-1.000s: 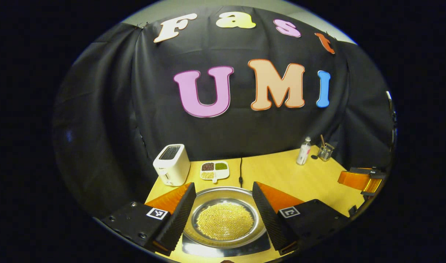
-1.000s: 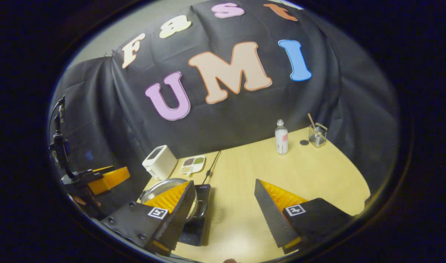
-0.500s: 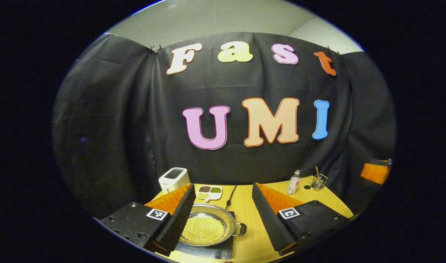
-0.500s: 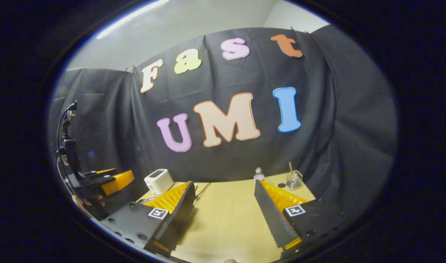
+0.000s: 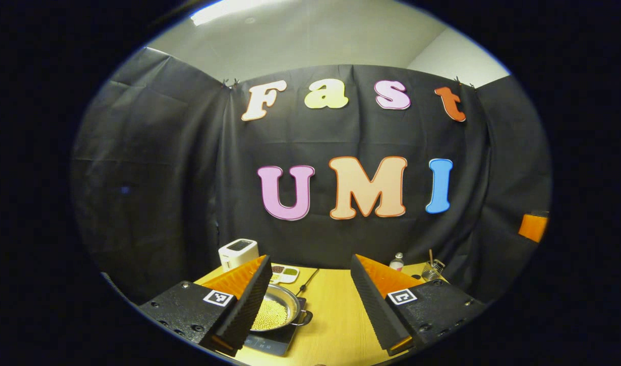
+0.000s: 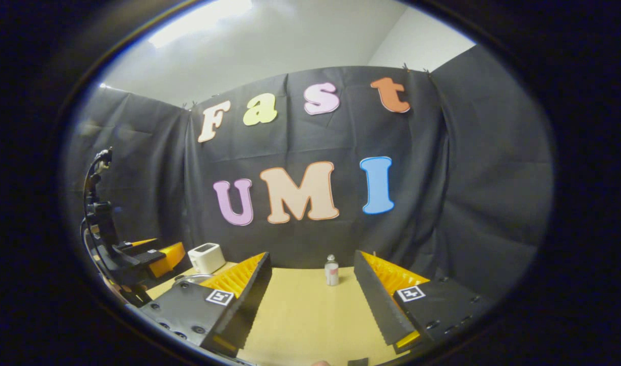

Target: First push the handle of the pot to place it horizontally, then grasp the pot with both hands and set it on the induction cooktop.

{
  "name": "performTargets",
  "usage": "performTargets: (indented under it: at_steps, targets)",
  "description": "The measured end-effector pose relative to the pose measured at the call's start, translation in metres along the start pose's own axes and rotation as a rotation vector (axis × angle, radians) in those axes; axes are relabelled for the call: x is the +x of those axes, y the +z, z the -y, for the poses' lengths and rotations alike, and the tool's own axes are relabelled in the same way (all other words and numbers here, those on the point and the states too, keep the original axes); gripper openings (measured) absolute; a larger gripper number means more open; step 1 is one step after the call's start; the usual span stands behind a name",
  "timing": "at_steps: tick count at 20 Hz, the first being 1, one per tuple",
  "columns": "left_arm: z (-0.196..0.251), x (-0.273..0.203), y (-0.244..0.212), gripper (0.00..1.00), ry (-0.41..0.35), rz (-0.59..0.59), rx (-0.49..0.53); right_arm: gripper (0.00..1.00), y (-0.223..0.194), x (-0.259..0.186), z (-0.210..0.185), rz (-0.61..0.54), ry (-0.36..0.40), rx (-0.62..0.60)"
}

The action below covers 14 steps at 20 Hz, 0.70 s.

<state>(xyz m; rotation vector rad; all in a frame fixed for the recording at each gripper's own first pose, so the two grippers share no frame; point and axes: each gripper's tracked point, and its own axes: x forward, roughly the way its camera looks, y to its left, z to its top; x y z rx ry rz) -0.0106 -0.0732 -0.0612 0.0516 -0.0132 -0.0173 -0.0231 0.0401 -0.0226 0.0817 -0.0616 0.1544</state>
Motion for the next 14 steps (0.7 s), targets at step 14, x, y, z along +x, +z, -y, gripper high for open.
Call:
performTargets:
  at_steps: [14]
  targets:
    - [0.029,-0.005,-0.02,0.96,-0.022,-0.033,-0.003,0.92,-0.006,0.0,0.028,-0.007,-0.023,0.025]
